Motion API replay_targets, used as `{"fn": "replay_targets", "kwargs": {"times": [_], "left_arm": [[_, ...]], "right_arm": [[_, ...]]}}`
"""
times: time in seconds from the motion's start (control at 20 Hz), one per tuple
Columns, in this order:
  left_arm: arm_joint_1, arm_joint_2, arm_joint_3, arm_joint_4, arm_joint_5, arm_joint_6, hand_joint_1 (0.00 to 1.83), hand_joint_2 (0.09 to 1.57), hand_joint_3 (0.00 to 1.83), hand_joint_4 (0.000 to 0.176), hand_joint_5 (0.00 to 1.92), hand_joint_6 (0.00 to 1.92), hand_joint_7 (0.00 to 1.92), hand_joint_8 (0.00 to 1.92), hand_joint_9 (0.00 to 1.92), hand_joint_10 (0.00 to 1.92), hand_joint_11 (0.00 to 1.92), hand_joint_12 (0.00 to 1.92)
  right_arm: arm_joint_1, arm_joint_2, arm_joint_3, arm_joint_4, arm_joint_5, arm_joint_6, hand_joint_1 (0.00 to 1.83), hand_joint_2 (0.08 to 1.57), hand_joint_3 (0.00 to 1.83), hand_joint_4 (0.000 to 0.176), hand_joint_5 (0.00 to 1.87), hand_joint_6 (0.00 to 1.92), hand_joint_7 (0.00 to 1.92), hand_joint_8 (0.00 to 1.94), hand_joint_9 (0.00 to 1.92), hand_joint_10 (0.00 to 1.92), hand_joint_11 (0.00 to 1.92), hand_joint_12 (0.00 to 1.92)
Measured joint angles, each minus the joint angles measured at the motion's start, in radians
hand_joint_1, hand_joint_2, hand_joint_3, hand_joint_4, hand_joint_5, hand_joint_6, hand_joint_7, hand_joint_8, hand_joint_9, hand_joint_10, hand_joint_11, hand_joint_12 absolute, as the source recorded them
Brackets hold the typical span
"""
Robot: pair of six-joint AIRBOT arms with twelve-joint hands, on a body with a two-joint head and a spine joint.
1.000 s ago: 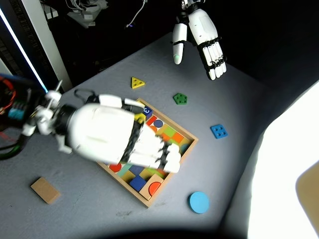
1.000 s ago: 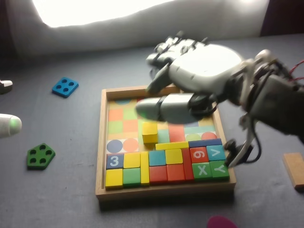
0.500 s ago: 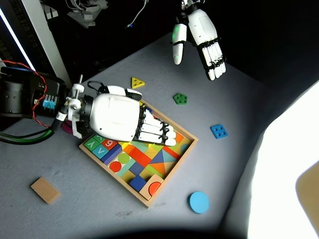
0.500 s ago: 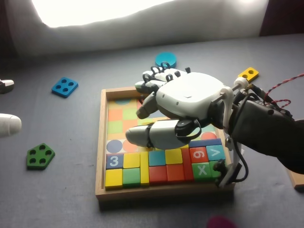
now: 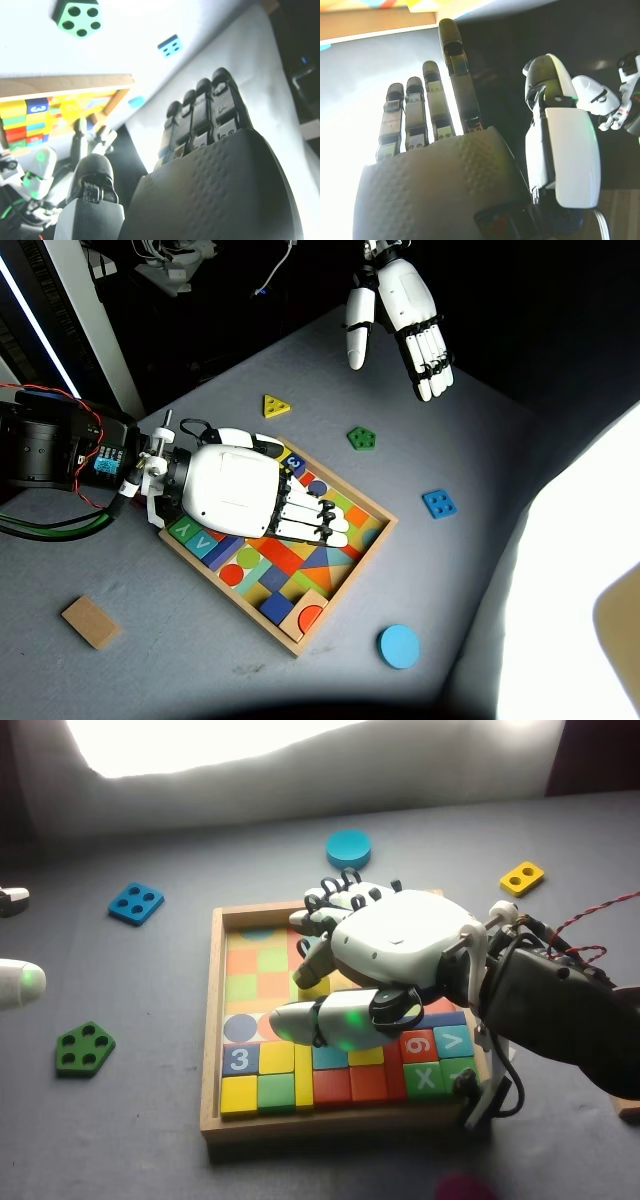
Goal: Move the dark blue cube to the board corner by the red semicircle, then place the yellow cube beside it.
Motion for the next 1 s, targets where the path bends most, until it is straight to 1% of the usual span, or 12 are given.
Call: {"fn": "replay_targets", "kwargs": {"times": [0.15, 0.3, 0.4, 0.45, 0.5, 0.55, 0.6, 0.7, 0.9, 0.95, 1.0], "left_arm": [[0.000, 0.000, 0.000, 0.000, 0.000, 0.000, 0.00, 1.22, 0.00, 0.019, 0.00, 0.00, 0.00, 0.00, 0.00, 0.00, 0.00, 0.00], [0.000, 0.000, 0.000, 0.000, 0.000, 0.000, 0.00, 1.22, 0.00, 0.023, 0.01, 0.00, 0.00, 0.00, 0.00, 0.00, 0.00, 0.00], [0.000, 0.000, 0.000, 0.000, 0.000, 0.000, 0.00, 1.21, 0.00, 0.017, 0.01, 0.01, 0.00, 0.00, 0.00, 0.00, 0.00, 0.00], [0.000, 0.000, 0.000, 0.000, 0.000, 0.000, 0.00, 1.20, 0.00, 0.017, 0.02, 0.01, 0.00, 0.00, 0.00, 0.00, 0.01, 0.00], [0.000, 0.000, 0.000, 0.000, 0.000, 0.000, 0.00, 1.21, 0.00, 0.017, 0.02, 0.01, 0.00, 0.00, 0.00, 0.00, 0.01, 0.00], [0.000, 0.000, 0.001, 0.000, 0.000, 0.000, 0.00, 1.20, 0.00, 0.021, 0.01, 0.00, 0.00, 0.00, 0.00, 0.00, 0.00, 0.00], [0.000, 0.000, 0.001, 0.000, 0.000, 0.000, 0.00, 1.20, 0.00, 0.022, 0.03, 0.01, 0.00, 0.00, 0.00, 0.00, 0.01, 0.00], [0.000, 0.000, 0.001, 0.000, 0.000, 0.000, 0.00, 1.20, 0.00, 0.019, 0.03, 0.01, 0.00, 0.00, 0.00, 0.00, 0.01, 0.00], [0.000, 0.000, 0.001, 0.000, 0.000, 0.000, 0.00, 1.20, 0.00, 0.016, 0.02, 0.00, 0.00, 0.00, 0.00, 0.00, 0.00, 0.00], [0.000, 0.000, 0.001, 0.000, 0.000, 0.000, 0.00, 1.20, 0.00, 0.019, 0.01, 0.00, 0.00, 0.00, 0.00, 0.00, 0.00, 0.00], [0.000, 0.000, 0.001, 0.000, 0.000, 0.000, 0.00, 1.20, 0.00, 0.019, 0.01, 0.00, 0.00, 0.00, 0.00, 0.00, 0.00, 0.00]], "right_arm": [[-0.009, 0.000, 0.000, -0.002, -0.004, -0.010, 0.00, 1.19, 0.00, 0.000, 0.74, 0.01, 0.18, 0.00, 0.04, 0.01, 0.00, 0.00], [-0.017, 0.005, 0.000, -0.007, -0.002, -0.018, 0.00, 1.18, 0.00, 0.000, 0.76, 0.02, 0.19, 0.01, 0.05, 0.01, 0.00, 0.00], [-0.018, 0.011, 0.000, -0.010, 0.000, -0.021, 0.00, 1.18, 0.00, 0.000, 0.77, 0.02, 0.20, 0.01, 0.04, 0.01, 0.01, 0.00], [-0.018, 0.014, 0.000, -0.010, 0.000, -0.021, 0.00, 1.19, 0.00, 0.000, 0.76, 0.02, 0.19, 0.00, 0.04, 0.01, 0.00, 0.00], [-0.019, 0.018, 0.005, -0.011, -0.002, -0.021, 0.00, 1.19, 0.00, 0.000, 0.77, 0.02, 0.20, 0.01, 0.05, 0.01, 0.01, 0.01], [-0.019, 0.020, 0.014, -0.012, -0.002, -0.021, 0.00, 1.19, 0.00, 0.000, 0.76, 0.01, 0.20, 0.01, 0.06, 0.01, 0.03, 0.01], [-0.019, 0.024, 0.024, -0.013, -0.004, -0.019, 0.00, 1.19, 0.00, 0.000, 0.76, 0.01, 0.20, 0.00, 0.07, 0.02, 0.05, 0.03], [-0.019, 0.035, 0.043, -0.012, -0.008, 0.006, 0.00, 1.19, 0.00, 0.000, 0.76, 0.01, 0.19, 0.00, 0.06, 0.01, 0.04, 0.03], [-0.019, 0.047, 0.073, -0.013, -0.011, 0.022, 0.00, 1.19, 0.00, 0.000, 0.77, 0.01, 0.20, 0.00, 0.07, 0.01, 0.03, 0.04], [-0.019, 0.050, 0.078, -0.013, -0.012, 0.026, 0.00, 1.20, 0.00, 0.000, 0.77, 0.00, 0.19, 0.00, 0.08, 0.00, 0.01, 0.16], [-0.019, 0.053, 0.078, -0.012, -0.014, 0.027, 0.00, 1.19, 0.00, 0.000, 0.76, 0.00, 0.18, 0.00, 0.07, 0.00, 0.00, 0.19]]}}
